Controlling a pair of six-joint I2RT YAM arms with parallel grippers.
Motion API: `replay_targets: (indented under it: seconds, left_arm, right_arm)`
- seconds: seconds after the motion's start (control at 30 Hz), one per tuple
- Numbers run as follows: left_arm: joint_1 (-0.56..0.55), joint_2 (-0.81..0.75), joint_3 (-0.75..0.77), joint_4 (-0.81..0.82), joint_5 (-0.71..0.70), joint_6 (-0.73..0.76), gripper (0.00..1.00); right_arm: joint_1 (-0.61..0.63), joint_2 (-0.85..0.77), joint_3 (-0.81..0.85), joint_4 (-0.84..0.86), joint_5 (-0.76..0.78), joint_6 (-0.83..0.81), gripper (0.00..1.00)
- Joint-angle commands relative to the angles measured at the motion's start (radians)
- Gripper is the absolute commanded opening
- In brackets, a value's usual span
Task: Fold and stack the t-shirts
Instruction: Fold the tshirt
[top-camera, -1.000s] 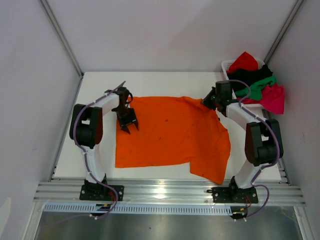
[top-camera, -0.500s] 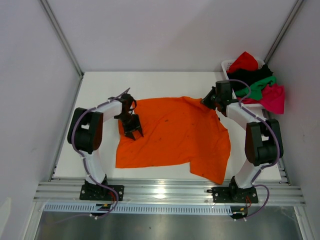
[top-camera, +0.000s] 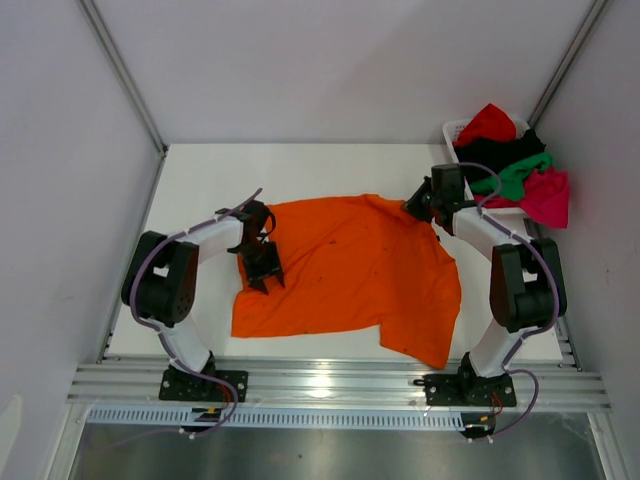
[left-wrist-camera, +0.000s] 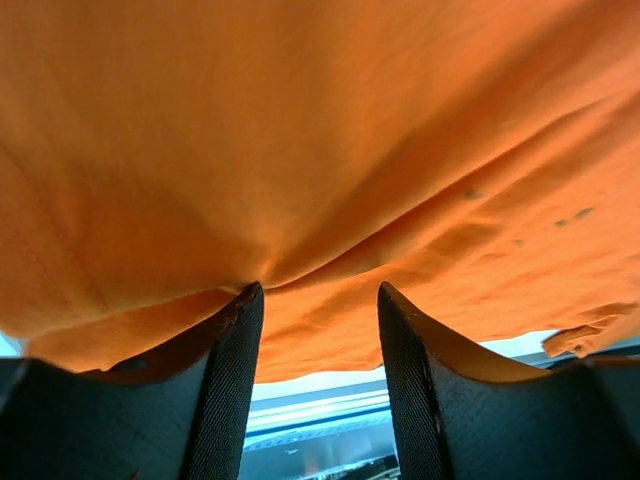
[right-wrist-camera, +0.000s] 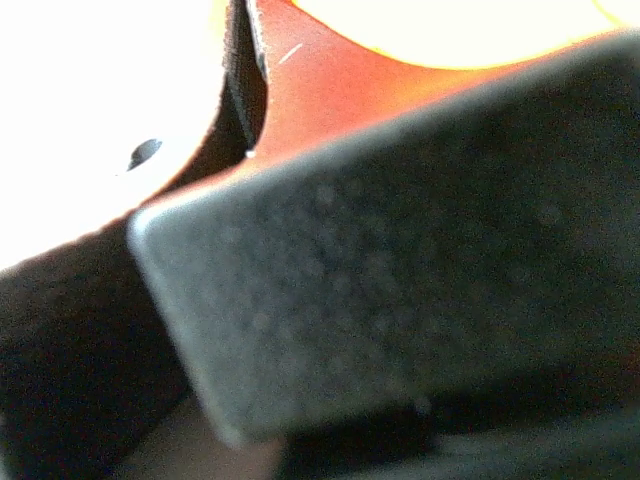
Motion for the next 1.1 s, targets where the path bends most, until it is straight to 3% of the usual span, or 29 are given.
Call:
replay_targets:
  seconds: [0.0, 0.13, 0.33, 0.57, 0.73, 0.83, 0.97, 1.07]
  left_arm:
    - [-0.015, -0.045, -0.037, 0.021, -0.018, -0.031, 0.53]
    - [-0.016, -0.064, -0.042, 0.016, -0.039, -0.05, 0.52]
    - [-0.016, -0.091, 0.12, -0.067, -0.105, -0.058, 0.53]
    - [-0.005, -0.025, 0.481, -0.217, -0.229, -0.022, 0.55]
    - [0.1, 0.116, 0.735, -0.303, -0.226, -0.066, 0.55]
    - [0.188, 0.153, 0.779, -0.311, -0.205, -0.161, 0.54]
    - [0.298, 0.173, 0.716, -0.242, -0.141, -0.323, 0.54]
    - [0.315, 0.179, 0.684, -0.19, -0.127, -0.412, 0.55]
  right_arm:
    - [-0.008, -0.023, -0.013, 0.017, -0.01, -0.004, 0.05]
    - [-0.009, -0.025, -0.015, 0.017, -0.009, -0.009, 0.05]
    - [-0.009, -0.023, -0.016, 0.017, -0.007, -0.013, 0.05]
    - [-0.011, -0.022, -0.029, 0.025, -0.01, -0.015, 0.05]
    - [-0.015, -0.025, -0.03, 0.026, -0.013, -0.019, 0.05]
    - [-0.017, -0.029, -0.03, 0.029, -0.013, -0.019, 0.05]
    - [-0.017, -0.028, -0.026, 0.029, -0.018, -0.018, 0.04]
    - [-0.015, -0.034, -0.024, 0.023, -0.016, -0.019, 0.04]
